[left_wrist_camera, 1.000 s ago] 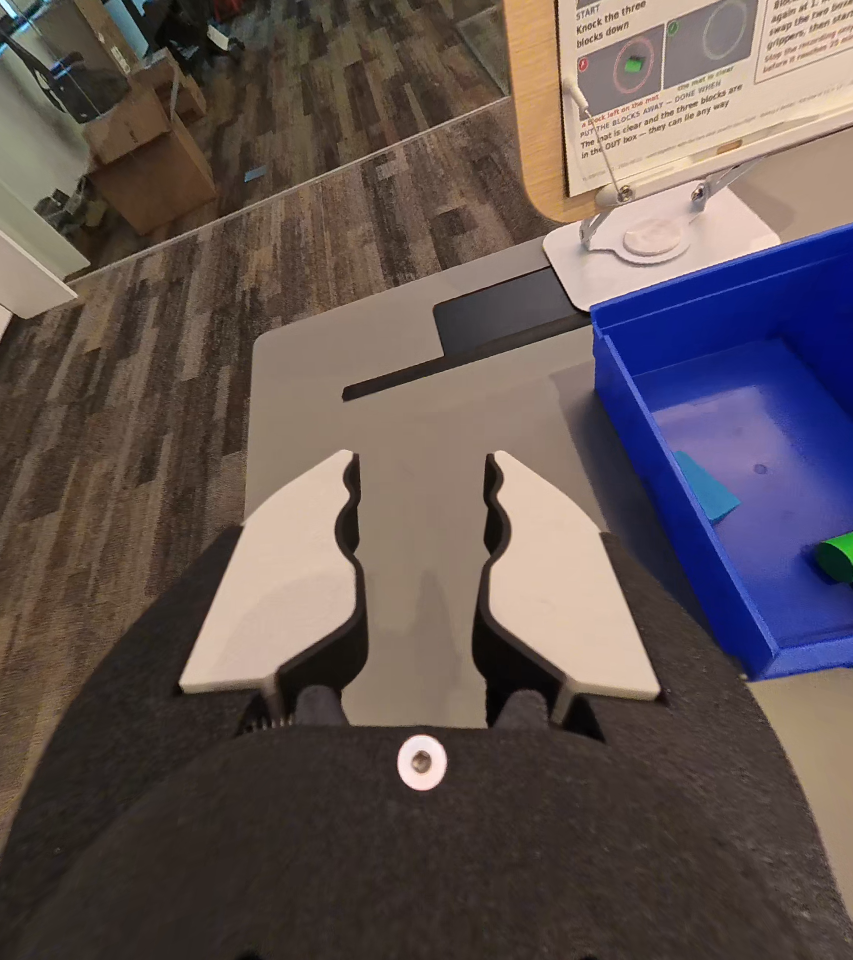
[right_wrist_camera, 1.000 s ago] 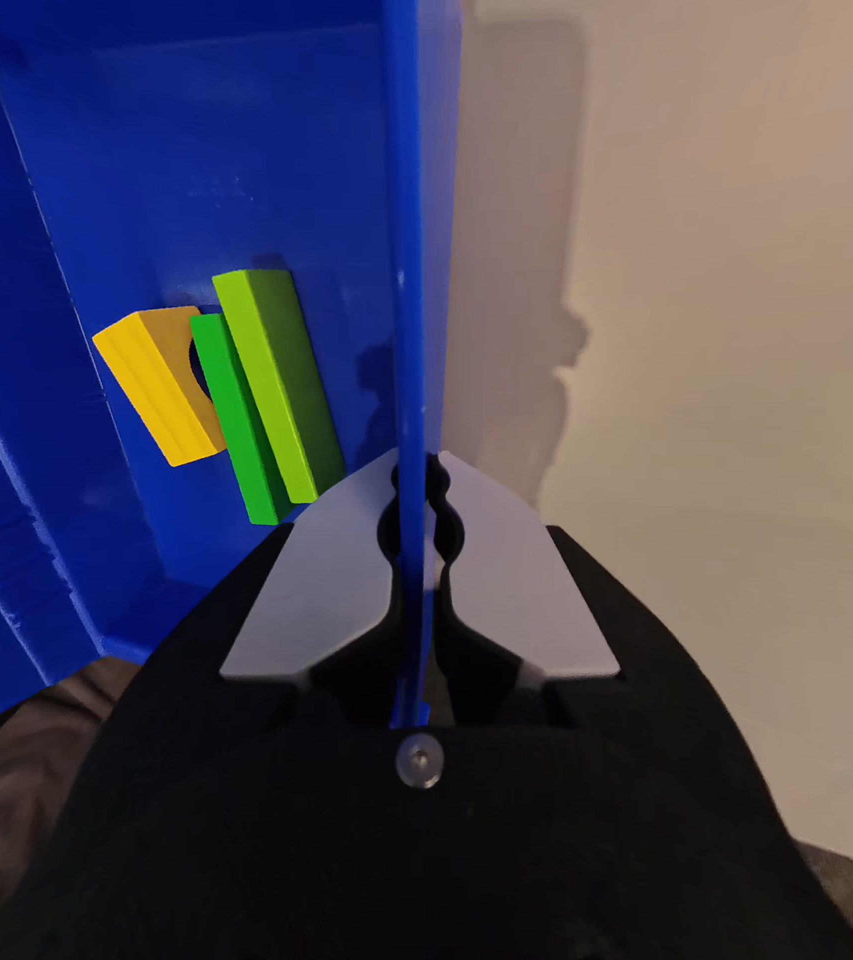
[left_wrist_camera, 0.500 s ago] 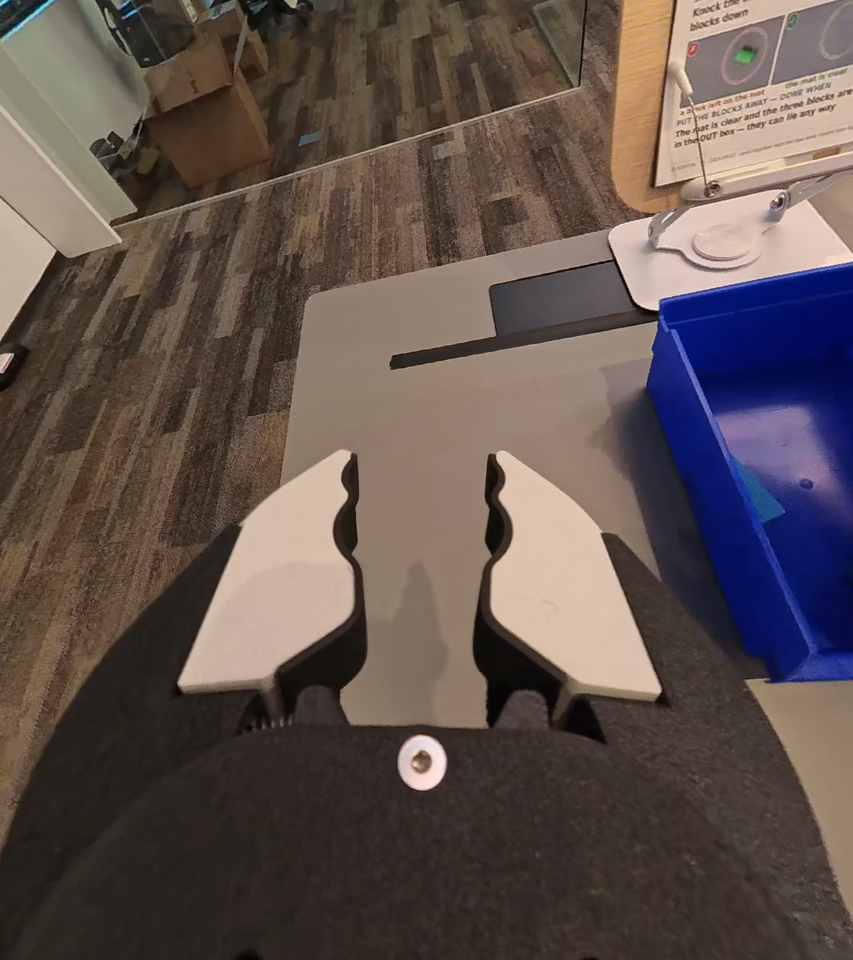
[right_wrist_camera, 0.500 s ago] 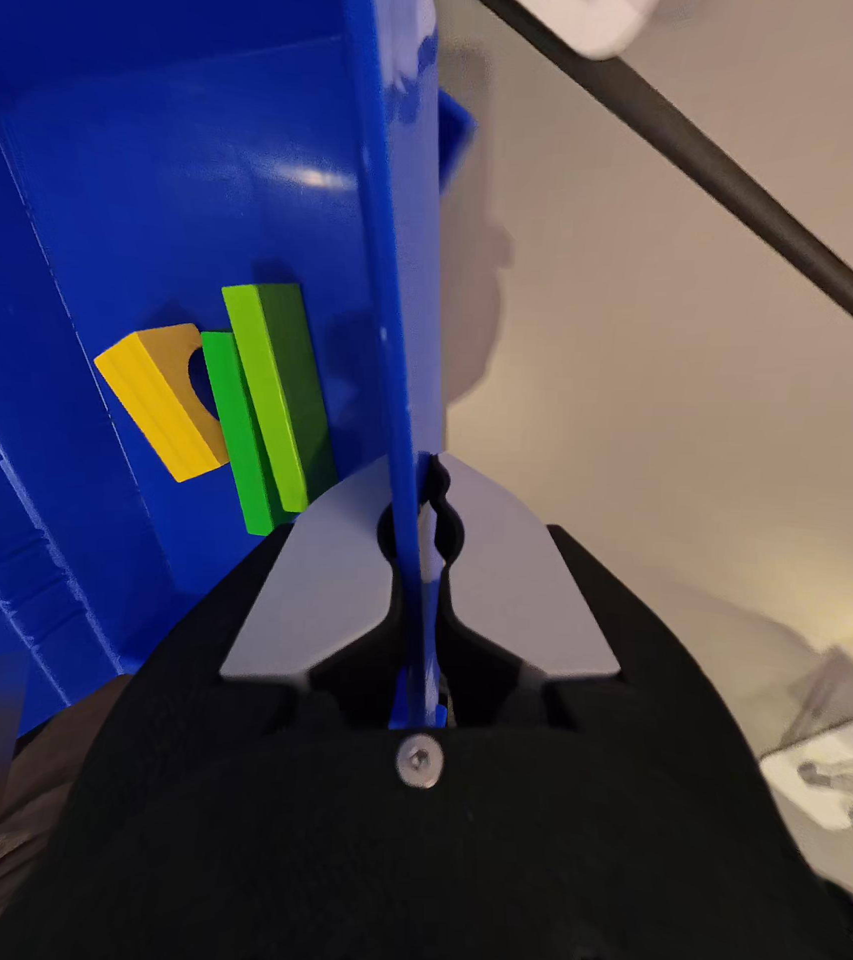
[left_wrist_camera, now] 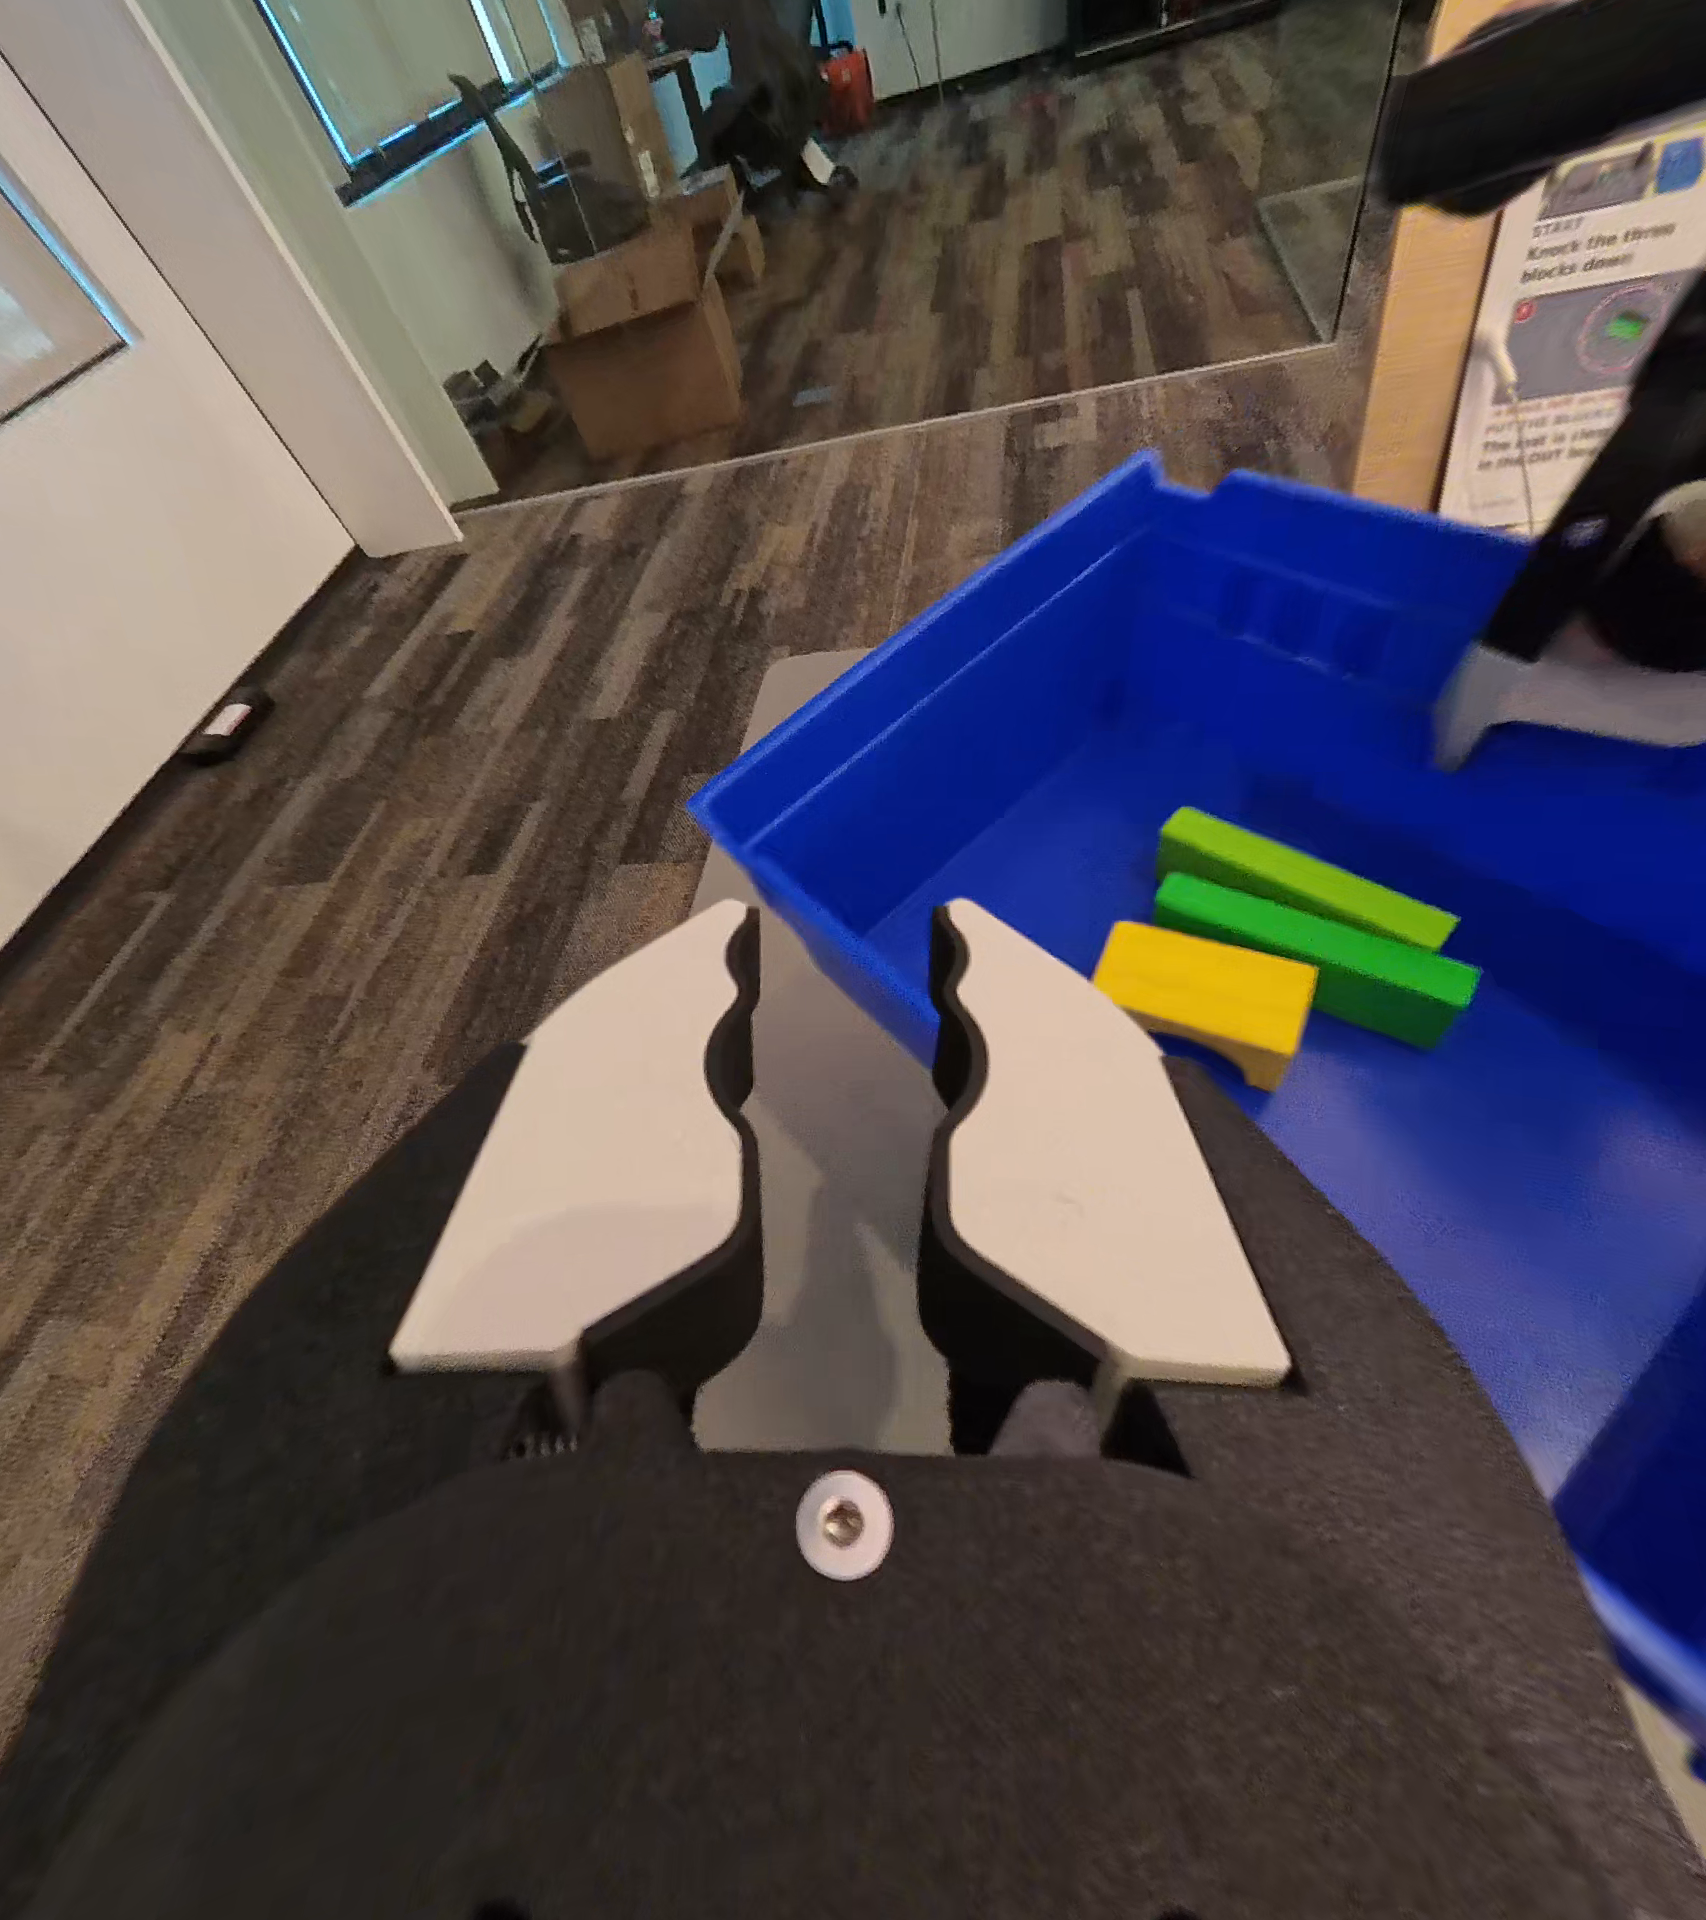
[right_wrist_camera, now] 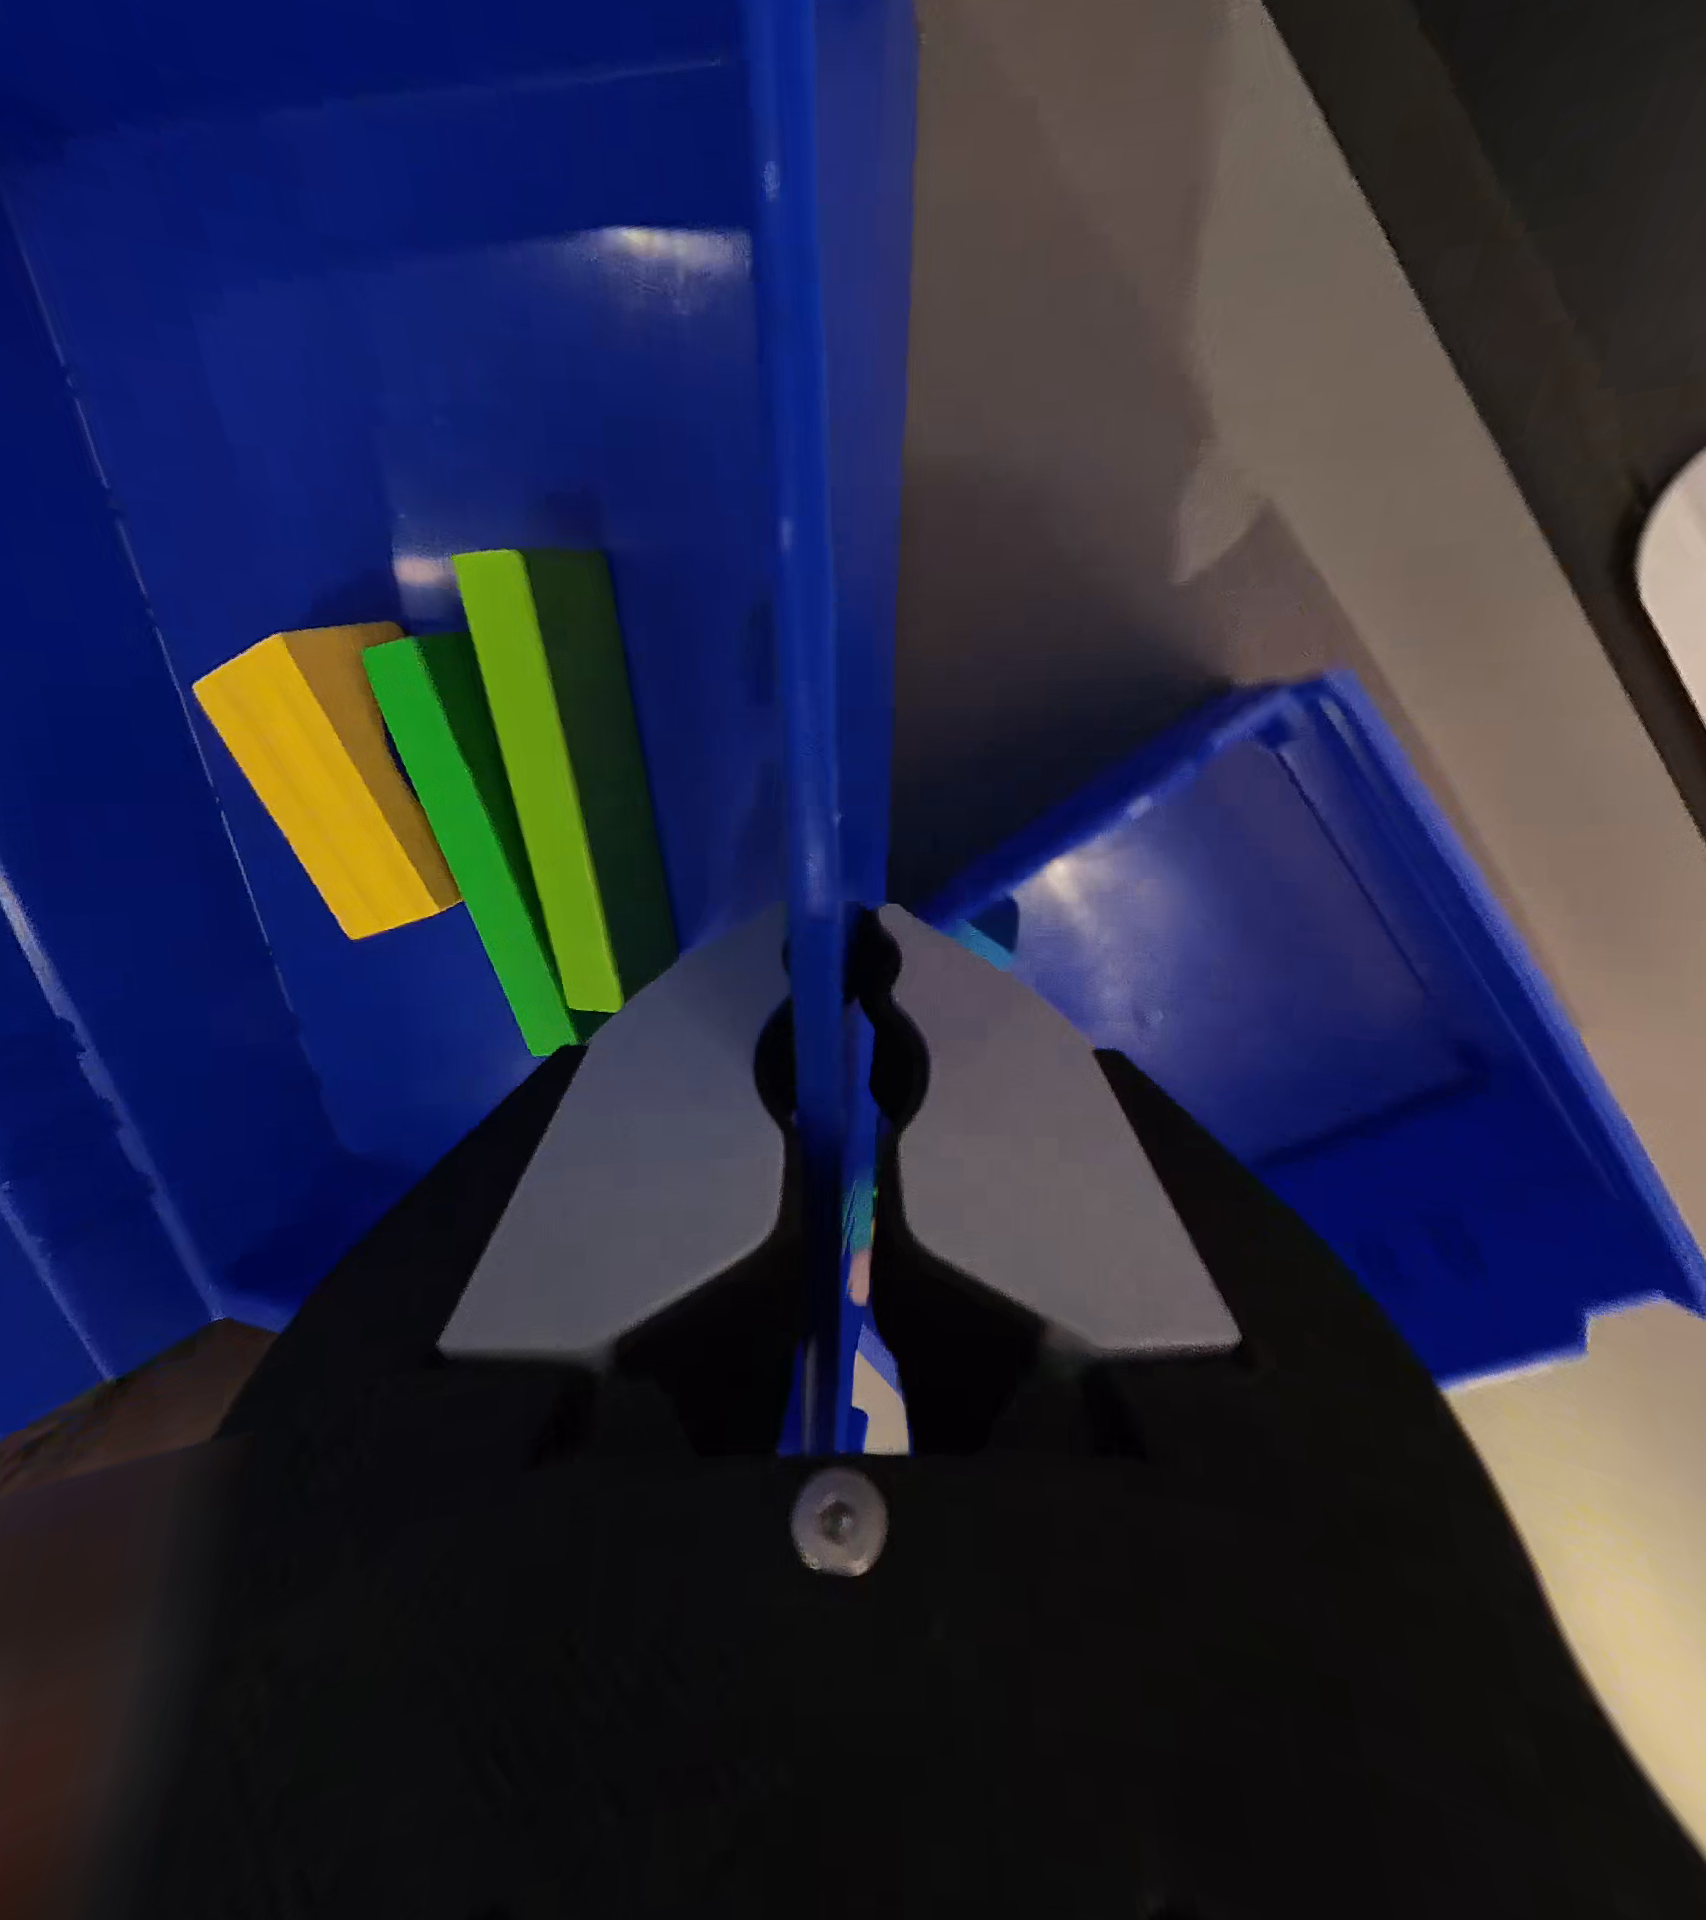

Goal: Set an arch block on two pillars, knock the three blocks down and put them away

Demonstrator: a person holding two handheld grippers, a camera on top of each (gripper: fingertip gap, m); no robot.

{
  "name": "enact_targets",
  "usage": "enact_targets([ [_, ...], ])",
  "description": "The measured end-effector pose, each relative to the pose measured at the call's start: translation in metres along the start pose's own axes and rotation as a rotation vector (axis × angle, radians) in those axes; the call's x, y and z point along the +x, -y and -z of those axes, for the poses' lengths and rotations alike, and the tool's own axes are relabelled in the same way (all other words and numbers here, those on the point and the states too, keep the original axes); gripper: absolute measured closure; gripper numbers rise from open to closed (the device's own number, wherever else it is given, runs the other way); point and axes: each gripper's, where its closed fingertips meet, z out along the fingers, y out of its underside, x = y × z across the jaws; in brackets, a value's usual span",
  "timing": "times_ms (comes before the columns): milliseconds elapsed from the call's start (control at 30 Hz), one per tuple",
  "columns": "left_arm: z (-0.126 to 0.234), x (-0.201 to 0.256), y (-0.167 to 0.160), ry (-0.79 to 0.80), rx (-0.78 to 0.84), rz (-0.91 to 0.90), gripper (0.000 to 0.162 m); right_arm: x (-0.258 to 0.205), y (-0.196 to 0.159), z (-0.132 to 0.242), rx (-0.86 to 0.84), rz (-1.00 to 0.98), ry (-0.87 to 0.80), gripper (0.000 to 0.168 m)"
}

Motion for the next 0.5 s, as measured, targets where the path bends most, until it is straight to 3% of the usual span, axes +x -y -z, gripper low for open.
enact_targets([
  [267,-0.006,-0.001,-0.006,0.059,-0.048,-0.098,0.102,-0.048,0.039,-0.043,-0.041,0.090,0.006,0.158],
  [500,-0.013,0.003,-0.020,-0.009,-0.106,-0.090,0.094,-0.066,0.044,-0.093,-0.061,0.076,0.047,0.160],
])
